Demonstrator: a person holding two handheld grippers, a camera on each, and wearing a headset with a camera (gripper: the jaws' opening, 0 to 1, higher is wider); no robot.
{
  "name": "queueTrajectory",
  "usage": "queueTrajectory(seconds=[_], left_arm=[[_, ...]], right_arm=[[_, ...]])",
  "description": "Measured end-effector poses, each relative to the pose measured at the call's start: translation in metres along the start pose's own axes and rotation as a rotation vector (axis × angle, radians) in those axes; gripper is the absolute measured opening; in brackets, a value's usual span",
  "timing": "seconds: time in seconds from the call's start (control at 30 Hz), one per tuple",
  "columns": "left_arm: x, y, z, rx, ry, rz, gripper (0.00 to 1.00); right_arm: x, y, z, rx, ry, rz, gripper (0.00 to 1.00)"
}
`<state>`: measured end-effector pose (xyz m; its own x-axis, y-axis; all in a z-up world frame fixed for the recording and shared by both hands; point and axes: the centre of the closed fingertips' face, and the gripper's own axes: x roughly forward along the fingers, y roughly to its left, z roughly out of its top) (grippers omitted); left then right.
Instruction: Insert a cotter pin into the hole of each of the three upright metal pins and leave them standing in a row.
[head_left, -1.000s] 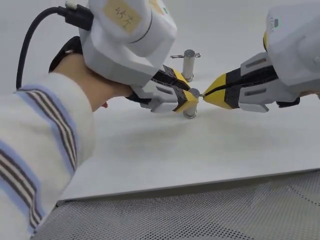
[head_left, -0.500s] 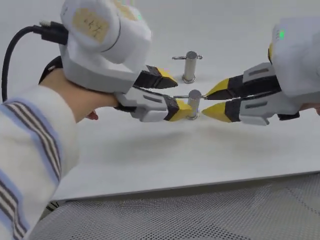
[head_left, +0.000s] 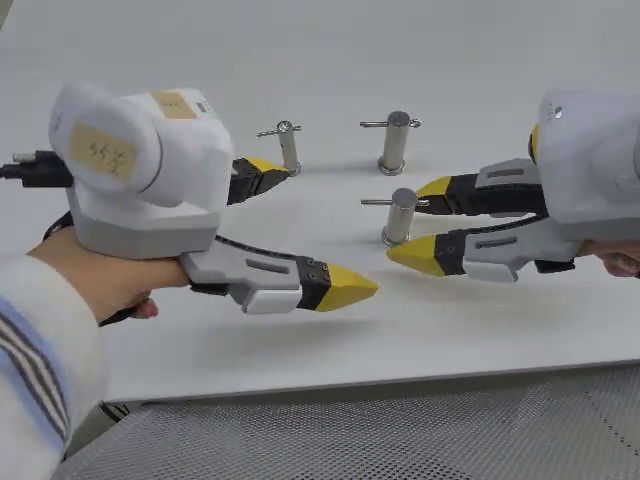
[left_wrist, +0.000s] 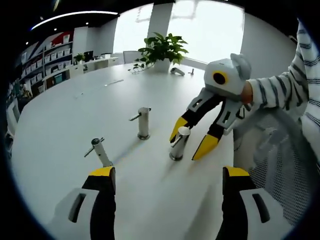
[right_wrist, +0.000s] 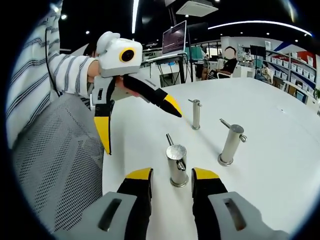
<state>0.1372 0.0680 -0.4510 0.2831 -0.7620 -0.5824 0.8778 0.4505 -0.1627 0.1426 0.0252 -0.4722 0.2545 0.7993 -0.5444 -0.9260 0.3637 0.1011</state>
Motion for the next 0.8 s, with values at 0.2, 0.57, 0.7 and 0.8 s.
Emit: queueTrajectory(seconds=[0.2, 0.57, 0.7, 0.8], left_arm=[[-0.003, -0.001, -0.007, -0.014, -0.016, 0.016, 0.99], [0.0, -0.012, -0.025, 0.001, 0.054, -0.014, 0.99], [0.001, -0.015, -0.027, -0.006, 0.059, -0.022, 0.99], [0.001, -0.016, -0.026, -0.009, 0.056, -0.02, 0.99]], right_arm=[[0.005, 0.002, 0.001, 0.02, -0.024, 0.007, 0.26], [0.015, 0.004, 0.007, 0.002, -0.059, 0.018, 0.19], [0.018, 0.0, 0.004, -0.056, -0.031, 0.004, 0.12], [0.019, -0.001, 0.0, -0.078, -0.016, 0.01, 0.1]])
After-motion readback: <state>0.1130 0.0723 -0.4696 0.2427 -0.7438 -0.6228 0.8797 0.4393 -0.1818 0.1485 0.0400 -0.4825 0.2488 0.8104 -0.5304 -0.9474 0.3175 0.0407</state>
